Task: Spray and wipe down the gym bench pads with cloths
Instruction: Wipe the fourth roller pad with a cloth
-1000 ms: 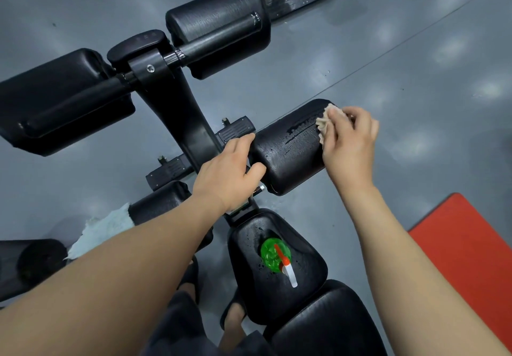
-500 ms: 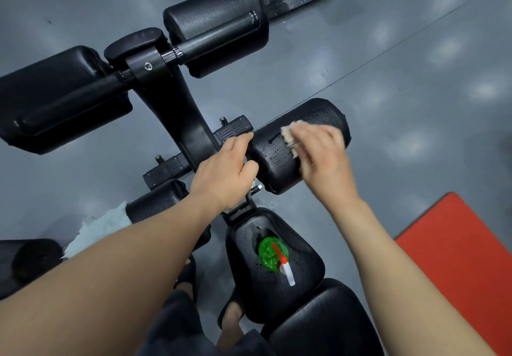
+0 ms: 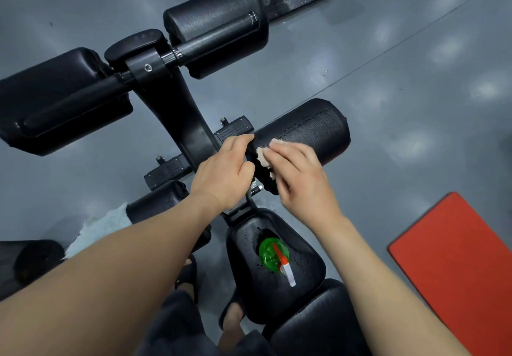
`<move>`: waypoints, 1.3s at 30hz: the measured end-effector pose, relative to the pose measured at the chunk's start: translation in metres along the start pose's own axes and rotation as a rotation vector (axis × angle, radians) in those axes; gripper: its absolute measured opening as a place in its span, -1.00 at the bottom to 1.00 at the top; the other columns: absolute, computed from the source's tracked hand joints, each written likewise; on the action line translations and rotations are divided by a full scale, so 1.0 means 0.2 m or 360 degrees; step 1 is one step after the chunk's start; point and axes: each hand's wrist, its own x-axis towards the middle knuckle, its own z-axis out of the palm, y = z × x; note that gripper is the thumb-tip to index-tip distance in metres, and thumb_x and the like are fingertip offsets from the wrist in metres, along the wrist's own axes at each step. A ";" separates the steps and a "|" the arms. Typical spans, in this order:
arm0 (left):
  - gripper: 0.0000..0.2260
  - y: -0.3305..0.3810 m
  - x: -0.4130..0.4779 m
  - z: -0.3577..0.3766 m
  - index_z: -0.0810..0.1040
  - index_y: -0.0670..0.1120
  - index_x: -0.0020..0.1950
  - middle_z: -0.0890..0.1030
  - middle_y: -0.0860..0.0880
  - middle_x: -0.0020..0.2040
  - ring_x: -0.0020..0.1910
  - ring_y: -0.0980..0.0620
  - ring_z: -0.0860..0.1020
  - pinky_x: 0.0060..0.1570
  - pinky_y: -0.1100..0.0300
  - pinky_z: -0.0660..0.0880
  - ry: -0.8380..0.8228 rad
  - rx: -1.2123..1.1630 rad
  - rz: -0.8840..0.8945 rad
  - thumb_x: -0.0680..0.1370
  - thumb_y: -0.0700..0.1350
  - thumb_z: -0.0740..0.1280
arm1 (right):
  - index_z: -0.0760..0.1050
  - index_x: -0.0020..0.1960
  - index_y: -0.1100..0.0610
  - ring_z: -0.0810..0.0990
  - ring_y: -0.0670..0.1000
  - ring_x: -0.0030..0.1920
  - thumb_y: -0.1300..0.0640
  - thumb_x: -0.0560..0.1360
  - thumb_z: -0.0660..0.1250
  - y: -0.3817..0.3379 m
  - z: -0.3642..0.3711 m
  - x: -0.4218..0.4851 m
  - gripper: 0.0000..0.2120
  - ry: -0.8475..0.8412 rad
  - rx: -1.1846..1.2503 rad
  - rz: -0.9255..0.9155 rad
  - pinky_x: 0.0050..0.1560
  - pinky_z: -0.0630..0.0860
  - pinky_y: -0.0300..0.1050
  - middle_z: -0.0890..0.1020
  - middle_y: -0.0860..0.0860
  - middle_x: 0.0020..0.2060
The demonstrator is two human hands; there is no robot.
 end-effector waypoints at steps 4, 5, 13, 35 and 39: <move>-0.53 0.00 0.00 0.00 0.24 0.15 0.54 0.33 0.15 0.46 0.22 -0.05 0.51 0.17 0.02 0.42 0.0019 -0.0023 0.0006 0.62 -0.08 0.10 | 0.60 0.31 0.19 0.53 0.22 0.19 0.28 0.58 0.26 0.21 -0.06 0.08 -0.67 0.0115 -0.0148 0.0173 0.32 0.44 0.06 0.61 0.09 0.27; -0.54 0.00 0.00 0.00 0.25 0.15 0.53 0.34 0.15 0.45 0.20 -0.04 0.52 0.15 0.02 0.42 0.0024 -0.0029 0.0012 0.62 -0.09 0.10 | 0.60 0.30 0.18 0.52 0.22 0.19 0.28 0.57 0.25 0.26 -0.08 0.09 -0.67 0.0173 -0.0174 0.0292 0.34 0.41 -0.01 0.62 0.08 0.26; -0.50 0.00 0.01 0.01 0.17 0.09 0.60 0.30 0.11 0.53 0.33 -0.04 0.47 0.21 0.01 0.37 0.0031 0.0051 -0.0089 0.64 -0.02 0.09 | 0.61 0.23 0.20 0.49 0.21 0.23 0.37 0.54 0.23 0.27 -0.05 0.11 -0.67 0.0387 -0.0163 0.0650 0.39 0.25 -0.30 0.62 0.09 0.24; -0.55 0.02 0.01 -0.01 0.26 0.12 0.51 0.45 0.08 0.43 0.22 -0.07 0.52 0.11 0.04 0.41 0.0034 0.0036 -0.0073 0.60 -0.08 0.10 | 0.64 0.20 0.12 0.49 0.22 0.17 0.26 0.52 0.14 0.23 -0.05 0.14 -0.62 0.0275 -0.0236 0.0519 0.21 0.48 0.15 0.62 0.06 0.20; -0.56 0.03 0.00 -0.01 0.25 0.12 0.50 0.48 0.07 0.39 0.16 -0.06 0.54 0.06 0.03 0.42 0.0043 0.0030 -0.0078 0.60 -0.08 0.10 | 0.61 0.28 0.14 0.50 0.21 0.21 0.38 0.50 0.20 0.07 0.01 0.02 -0.57 0.0124 -0.0155 0.0214 0.20 0.46 0.16 0.59 0.07 0.24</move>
